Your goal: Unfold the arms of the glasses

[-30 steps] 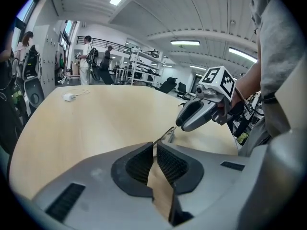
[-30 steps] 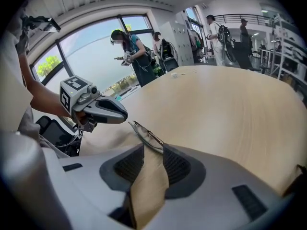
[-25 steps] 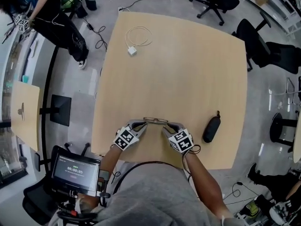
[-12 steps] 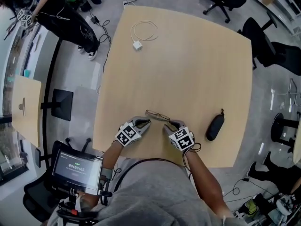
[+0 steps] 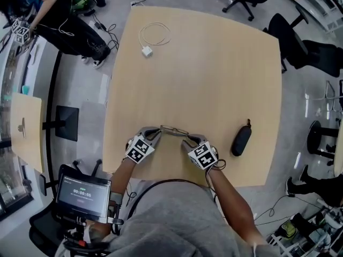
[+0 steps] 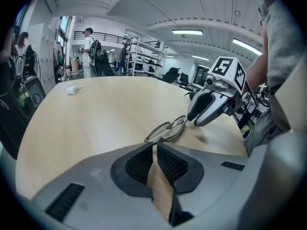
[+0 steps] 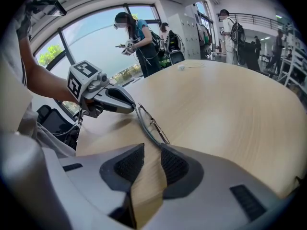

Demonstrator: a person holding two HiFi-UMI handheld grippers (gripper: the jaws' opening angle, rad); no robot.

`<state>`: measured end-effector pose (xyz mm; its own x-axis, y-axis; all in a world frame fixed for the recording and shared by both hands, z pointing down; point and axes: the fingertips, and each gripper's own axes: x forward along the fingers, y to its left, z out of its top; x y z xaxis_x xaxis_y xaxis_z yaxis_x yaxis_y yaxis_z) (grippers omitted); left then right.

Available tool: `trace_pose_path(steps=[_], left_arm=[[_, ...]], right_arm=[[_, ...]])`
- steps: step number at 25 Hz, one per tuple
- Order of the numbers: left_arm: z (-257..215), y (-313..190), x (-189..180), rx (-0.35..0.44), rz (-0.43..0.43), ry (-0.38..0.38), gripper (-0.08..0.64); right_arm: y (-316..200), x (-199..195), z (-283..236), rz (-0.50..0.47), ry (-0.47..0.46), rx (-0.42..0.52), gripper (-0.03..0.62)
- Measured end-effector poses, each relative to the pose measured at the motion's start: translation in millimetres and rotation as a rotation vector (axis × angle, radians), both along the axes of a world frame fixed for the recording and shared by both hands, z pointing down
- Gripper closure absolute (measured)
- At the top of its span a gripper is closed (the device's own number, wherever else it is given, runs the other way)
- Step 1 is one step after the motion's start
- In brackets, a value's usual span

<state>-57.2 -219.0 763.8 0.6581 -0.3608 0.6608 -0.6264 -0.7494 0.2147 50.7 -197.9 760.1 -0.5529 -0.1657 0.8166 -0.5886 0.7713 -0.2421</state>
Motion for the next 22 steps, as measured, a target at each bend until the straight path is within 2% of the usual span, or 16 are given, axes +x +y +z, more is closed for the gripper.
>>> trace_pose_path(steps=[5, 12, 22], left_arm=[[7.1, 12.6, 12.8, 0.010, 0.106, -0.030, 0.552], [9.1, 28.0, 17.4, -0.034, 0.166, -0.015, 0.552], [16.8, 54.5, 32.2, -0.086, 0.167, 0.032, 0.552]], right_arm=[[2.8, 1.1, 5.6, -0.022, 0.007, 0.014, 0.483], [8.9, 2.2, 0.2, -0.048, 0.021, -0.006, 0.483], [28.8, -2.4, 7.4, -0.085, -0.007, -0.039, 0.483]])
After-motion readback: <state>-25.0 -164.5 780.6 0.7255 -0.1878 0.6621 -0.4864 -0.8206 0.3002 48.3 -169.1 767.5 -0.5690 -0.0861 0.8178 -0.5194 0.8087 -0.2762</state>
